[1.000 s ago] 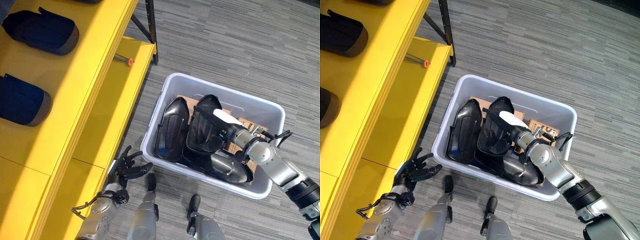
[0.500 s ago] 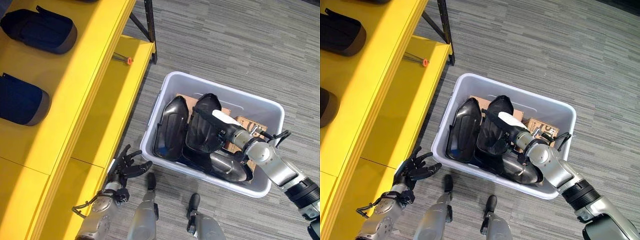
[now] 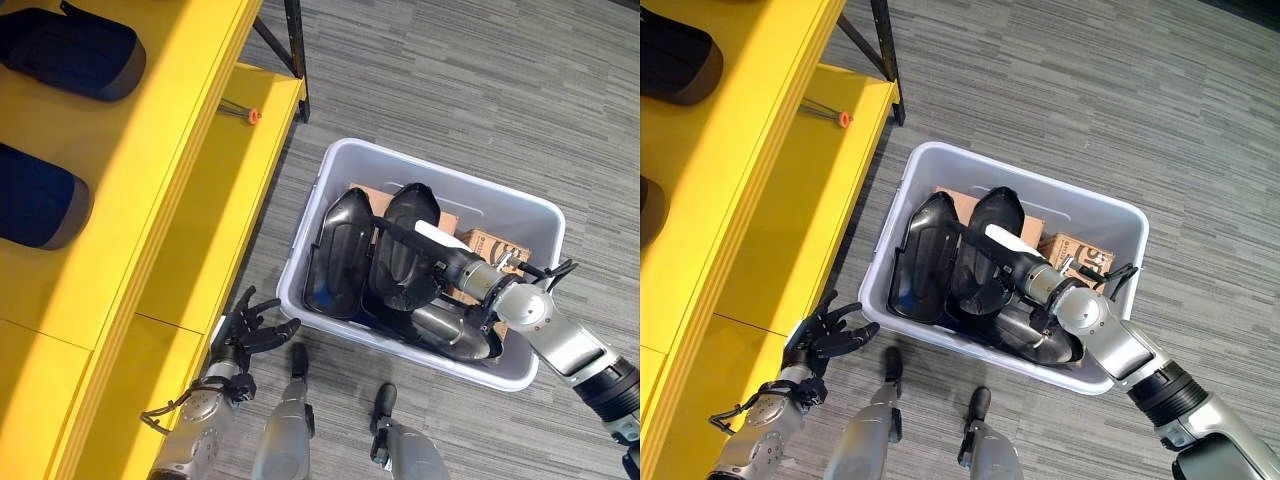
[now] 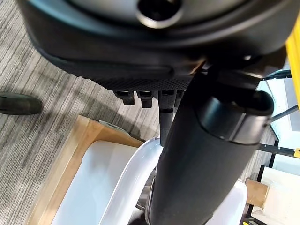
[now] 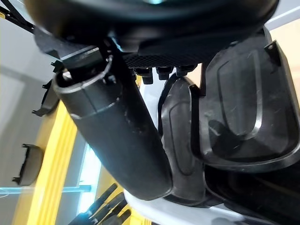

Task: Move parts from the plastic box to the shelf.

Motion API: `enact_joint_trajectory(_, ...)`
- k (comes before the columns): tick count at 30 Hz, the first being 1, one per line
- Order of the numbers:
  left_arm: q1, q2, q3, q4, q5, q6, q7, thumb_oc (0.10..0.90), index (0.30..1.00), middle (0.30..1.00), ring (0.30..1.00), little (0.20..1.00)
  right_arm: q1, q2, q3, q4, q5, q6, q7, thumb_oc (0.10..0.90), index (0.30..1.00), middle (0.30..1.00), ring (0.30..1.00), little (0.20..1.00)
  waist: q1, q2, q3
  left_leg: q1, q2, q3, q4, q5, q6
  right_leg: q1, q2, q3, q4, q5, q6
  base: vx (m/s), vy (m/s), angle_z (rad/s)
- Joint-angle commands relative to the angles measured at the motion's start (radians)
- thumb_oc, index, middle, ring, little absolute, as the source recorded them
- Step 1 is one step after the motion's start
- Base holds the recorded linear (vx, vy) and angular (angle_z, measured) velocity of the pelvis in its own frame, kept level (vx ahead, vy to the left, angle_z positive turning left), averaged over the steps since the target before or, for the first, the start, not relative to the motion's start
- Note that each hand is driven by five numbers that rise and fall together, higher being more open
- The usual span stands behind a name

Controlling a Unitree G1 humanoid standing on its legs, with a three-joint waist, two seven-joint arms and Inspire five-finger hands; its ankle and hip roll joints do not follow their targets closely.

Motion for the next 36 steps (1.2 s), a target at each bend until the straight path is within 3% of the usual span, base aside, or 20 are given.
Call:
enact_joint_trajectory(1,-0.036,-0.023,-0.035,-0.080,0.000,-0.036,-0.042,0.900,1.000,1.000,1.000,1.000,-0.110,-0.073,0.017,-0.139,0.050,-0.068,-0.015,0.900,1.000,1.000,1.000,1.000,-0.040,-0.022,-0.014,-0.004,0.094,0.008,0.079,-0.058,-0.073,-0.061,-0.065,0.039,-0.049,0.089,0.028,0.00,0.000,0.00)
enact_joint_trajectory(11,-0.039,-0.019,-0.037,-0.077,-0.006,-0.042,-0.026,0.900,1.000,1.000,1.000,1.000,-0.123,-0.076,0.014,-0.100,-0.010,-0.062,-0.050,0.900,1.000,1.000,1.000,1.000,-0.038,-0.011,0.003,-0.015,0.092,0.004,0.077,-0.054,-0.072,-0.079,-0.067,0.039,-0.038,0.088,0.026,0.00,-0.001,-0.02)
enact_joint_trajectory(36,-0.033,-0.037,-0.032,-0.091,-0.001,-0.043,-0.002,0.900,1.000,1.000,1.000,1.000,-0.055,0.071,-0.041,-0.022,-0.191,-0.040,-0.107,0.900,1.000,1.000,1.000,1.000,-0.039,0.015,0.047,-0.045,0.081,0.002,0.073,-0.046,-0.064,-0.119,-0.075,0.041,-0.029,0.095,0.026,0.00,0.000,0.00)
